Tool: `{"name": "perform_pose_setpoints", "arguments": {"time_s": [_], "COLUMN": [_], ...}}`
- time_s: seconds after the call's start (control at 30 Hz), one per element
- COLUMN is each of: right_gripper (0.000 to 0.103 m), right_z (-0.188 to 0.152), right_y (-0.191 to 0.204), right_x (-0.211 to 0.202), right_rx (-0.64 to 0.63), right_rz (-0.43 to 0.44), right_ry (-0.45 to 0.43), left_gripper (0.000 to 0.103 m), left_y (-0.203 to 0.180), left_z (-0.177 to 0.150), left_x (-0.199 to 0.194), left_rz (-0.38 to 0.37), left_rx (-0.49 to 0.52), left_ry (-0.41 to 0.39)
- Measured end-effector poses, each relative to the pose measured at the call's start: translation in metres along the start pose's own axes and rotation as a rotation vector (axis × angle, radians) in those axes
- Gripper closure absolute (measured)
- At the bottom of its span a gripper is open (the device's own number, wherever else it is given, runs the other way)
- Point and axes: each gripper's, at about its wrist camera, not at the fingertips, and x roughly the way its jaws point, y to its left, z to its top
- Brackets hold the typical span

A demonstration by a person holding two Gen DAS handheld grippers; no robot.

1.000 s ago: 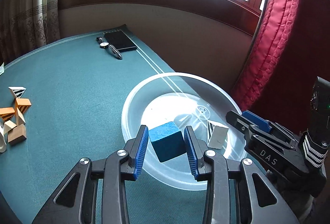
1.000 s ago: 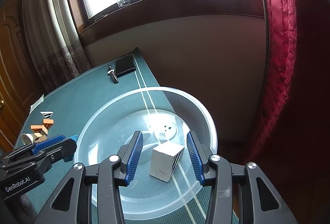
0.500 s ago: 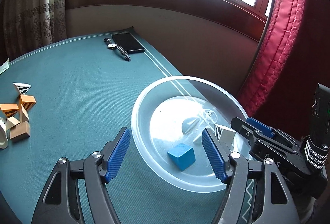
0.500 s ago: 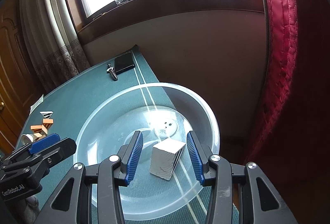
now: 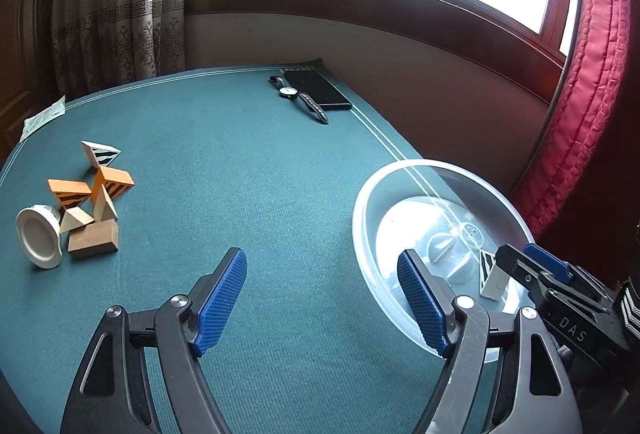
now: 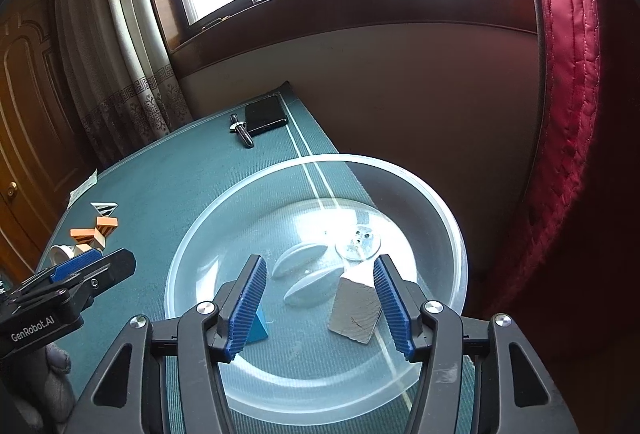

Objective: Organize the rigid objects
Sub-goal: 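Grasp the white plate with the left tool and lift it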

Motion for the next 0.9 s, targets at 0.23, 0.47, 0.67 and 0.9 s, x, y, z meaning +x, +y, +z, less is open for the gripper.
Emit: {"name": "perform_pose_setpoints", "arguments": {"time_s": [0.23,0.47,0.67,0.9], "right_gripper": [0.033,0.019,0.019,0.018], "right_z": [0.0,0.003,0.002,-0.003], "right_y": [0.023,0.052,0.084,0.119], "right_x": [0.001,0.002,0.008,0.017], "right_rx": [-0.03,-0.061,-0.106,-0.154], "right_rz": [0.03,0.08,0.127,0.171], "right_ry": [-0.001,-0.014,0.003,0.037], "left_gripper": [0.024,0.022,0.022,0.022], "left_y": [0.04,0.085,0.132,0.18], "left_z": [-0.001,-0.002,-0.005,-0.008], "left_x": [-0.009,-0.021,-0.032,-0.036], "left_rz": [0.087,0.177,0.251,0.329], "left_rx": [-0.066,-0.138,-0.213,-0.289], "left_ry": [-0.028,-0.056,-0.073,-0.083]}}
